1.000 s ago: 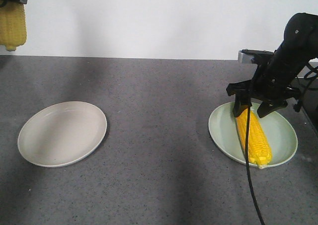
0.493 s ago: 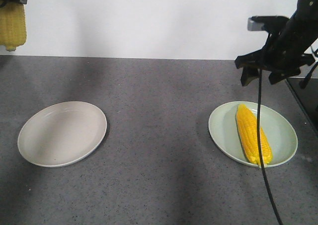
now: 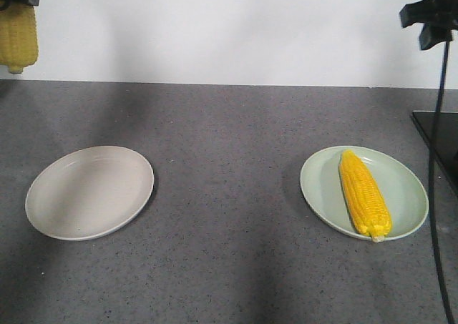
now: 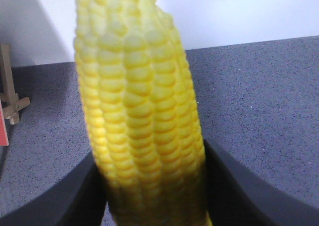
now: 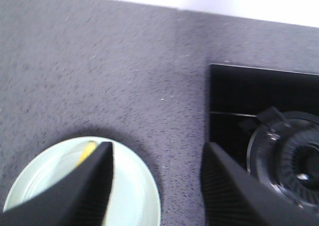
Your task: Distribute corn equally
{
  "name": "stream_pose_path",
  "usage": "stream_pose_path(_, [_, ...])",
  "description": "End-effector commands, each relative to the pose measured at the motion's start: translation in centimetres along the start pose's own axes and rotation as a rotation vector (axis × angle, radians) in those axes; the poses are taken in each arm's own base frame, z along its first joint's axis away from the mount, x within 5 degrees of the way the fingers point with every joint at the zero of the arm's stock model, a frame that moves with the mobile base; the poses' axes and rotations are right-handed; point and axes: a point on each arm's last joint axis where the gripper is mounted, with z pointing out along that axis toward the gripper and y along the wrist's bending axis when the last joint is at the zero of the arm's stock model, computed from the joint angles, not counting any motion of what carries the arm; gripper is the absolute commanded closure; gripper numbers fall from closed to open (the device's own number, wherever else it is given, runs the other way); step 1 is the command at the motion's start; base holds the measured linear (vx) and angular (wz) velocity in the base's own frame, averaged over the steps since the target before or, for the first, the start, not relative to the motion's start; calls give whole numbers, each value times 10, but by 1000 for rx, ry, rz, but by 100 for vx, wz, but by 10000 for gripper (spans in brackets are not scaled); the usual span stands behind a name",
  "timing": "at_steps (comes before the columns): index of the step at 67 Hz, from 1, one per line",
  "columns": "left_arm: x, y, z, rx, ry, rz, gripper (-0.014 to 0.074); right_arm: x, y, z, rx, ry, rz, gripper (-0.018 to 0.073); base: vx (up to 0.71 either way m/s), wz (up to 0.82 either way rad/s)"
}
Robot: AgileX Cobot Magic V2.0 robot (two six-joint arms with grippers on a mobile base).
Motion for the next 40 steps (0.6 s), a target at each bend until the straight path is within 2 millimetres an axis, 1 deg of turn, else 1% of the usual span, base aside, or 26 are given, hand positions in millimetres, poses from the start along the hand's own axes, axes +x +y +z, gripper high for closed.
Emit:
stream_pose_path(1, [-6,11,-26,-6,-103,-27,450,3,-16,-49,31,-95,55,352,0,0])
stream_pose_path(9, [-6,11,-26,-6,-103,-27,450,8,-23,-72,20,-139,43,574,0,0])
stream_pose_path(14, [-6,11,-26,-6,-103,-27,450,12,-24,-80,6,-151,37,573,0,0])
stream_pose_path(17, [-6,11,-26,-6,-103,-27,450,15,-24,-81,-1,-149,30,571,0,0])
stream_pose_path(22, [-6,11,-26,-6,-103,-27,450,19,-25,-80,0,-134,30,568,0,0])
stream_pose_path(27, [-6,11,-26,-6,-103,-27,450,22,-24,-75,2,-110,27,568,0,0])
stream_pose_path(40, [-6,11,-26,-6,-103,-27,450,22,-24,-73,1,-107,28,568,0,0])
